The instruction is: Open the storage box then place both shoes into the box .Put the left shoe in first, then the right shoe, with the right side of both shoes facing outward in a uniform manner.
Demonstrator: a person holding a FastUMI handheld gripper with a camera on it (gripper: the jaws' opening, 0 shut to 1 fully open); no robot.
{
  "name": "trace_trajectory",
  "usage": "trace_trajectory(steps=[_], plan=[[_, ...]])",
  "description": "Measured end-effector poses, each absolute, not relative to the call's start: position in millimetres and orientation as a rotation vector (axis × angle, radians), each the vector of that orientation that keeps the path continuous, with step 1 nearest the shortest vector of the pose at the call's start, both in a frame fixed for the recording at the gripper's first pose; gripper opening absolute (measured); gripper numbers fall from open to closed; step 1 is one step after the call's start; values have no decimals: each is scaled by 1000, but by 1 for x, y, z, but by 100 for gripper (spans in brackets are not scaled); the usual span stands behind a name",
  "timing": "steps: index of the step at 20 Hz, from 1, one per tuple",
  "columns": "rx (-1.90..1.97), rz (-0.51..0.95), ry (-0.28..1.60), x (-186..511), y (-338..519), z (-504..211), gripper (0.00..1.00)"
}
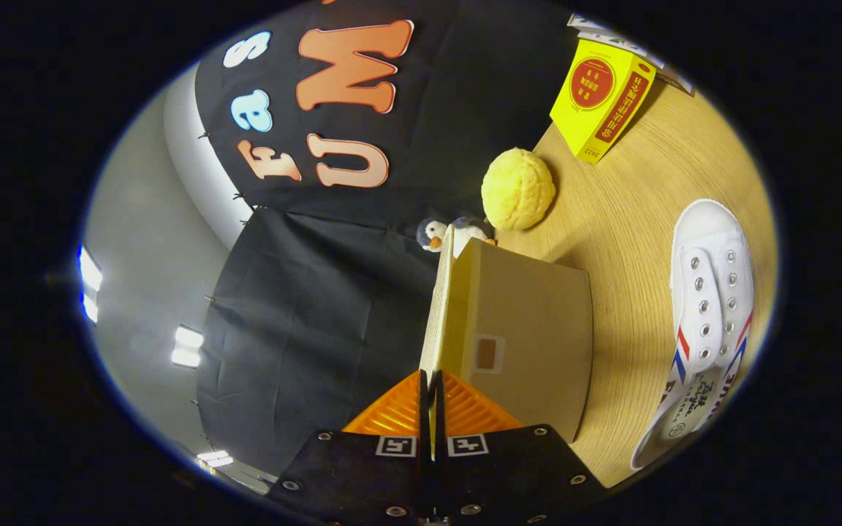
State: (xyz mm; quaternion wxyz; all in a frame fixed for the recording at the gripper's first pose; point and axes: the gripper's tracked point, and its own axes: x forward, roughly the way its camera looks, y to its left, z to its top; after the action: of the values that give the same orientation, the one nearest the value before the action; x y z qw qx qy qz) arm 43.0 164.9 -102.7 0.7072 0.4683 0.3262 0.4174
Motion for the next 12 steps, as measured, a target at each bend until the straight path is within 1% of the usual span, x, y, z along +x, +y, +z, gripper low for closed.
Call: trace_trajectory(steps=[7,12], plan=[[989,954,614,40,191,-26,3],[917,971,551,34,231,20,3]])
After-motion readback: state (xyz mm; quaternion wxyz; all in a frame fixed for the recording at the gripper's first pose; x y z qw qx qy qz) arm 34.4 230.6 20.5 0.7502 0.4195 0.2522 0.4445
